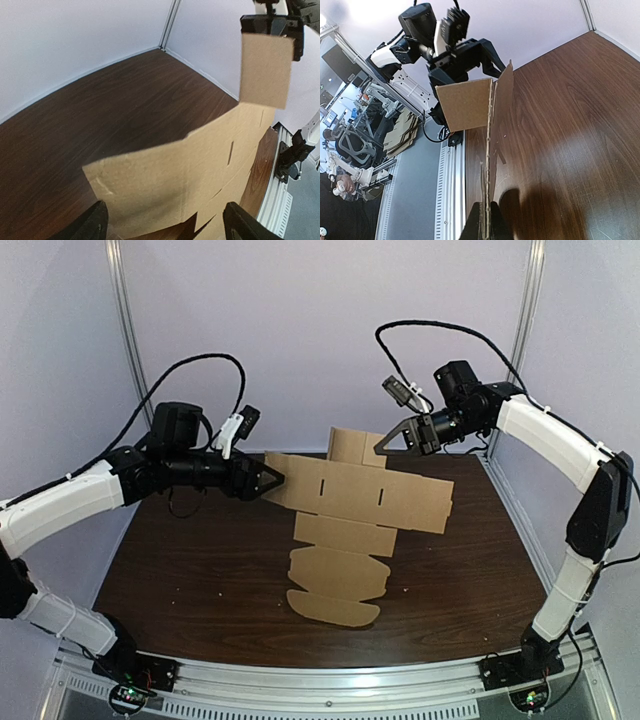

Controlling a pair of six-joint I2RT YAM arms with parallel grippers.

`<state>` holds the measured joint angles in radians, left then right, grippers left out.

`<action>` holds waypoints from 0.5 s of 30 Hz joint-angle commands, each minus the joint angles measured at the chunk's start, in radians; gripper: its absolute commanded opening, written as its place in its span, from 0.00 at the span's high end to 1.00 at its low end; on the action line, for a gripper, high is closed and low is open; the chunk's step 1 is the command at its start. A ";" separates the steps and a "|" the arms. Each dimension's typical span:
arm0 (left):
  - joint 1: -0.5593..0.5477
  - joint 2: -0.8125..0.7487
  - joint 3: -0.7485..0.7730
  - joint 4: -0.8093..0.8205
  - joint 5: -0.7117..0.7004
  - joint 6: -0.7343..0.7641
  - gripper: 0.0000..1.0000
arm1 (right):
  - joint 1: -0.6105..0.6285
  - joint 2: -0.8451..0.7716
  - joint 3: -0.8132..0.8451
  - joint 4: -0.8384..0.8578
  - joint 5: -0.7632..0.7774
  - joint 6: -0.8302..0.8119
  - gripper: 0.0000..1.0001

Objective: Fold the paper box

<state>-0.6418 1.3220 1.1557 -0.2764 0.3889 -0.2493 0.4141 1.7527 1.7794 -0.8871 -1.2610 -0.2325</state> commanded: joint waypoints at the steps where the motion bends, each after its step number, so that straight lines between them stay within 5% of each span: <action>1: 0.004 -0.002 -0.072 0.073 -0.053 -0.021 0.17 | -0.004 -0.050 -0.004 -0.010 -0.033 -0.005 1.00; 9: 0.054 0.000 -0.106 0.105 0.000 -0.035 0.17 | -0.006 -0.051 -0.005 -0.024 -0.059 -0.015 1.00; 15: 0.089 0.047 -0.083 0.160 0.278 -0.039 0.28 | -0.006 -0.050 0.001 -0.032 -0.062 -0.017 1.00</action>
<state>-0.5686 1.3365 1.0599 -0.2028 0.4587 -0.2813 0.4137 1.7344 1.7794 -0.8993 -1.3006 -0.2375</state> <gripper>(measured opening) 0.777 0.028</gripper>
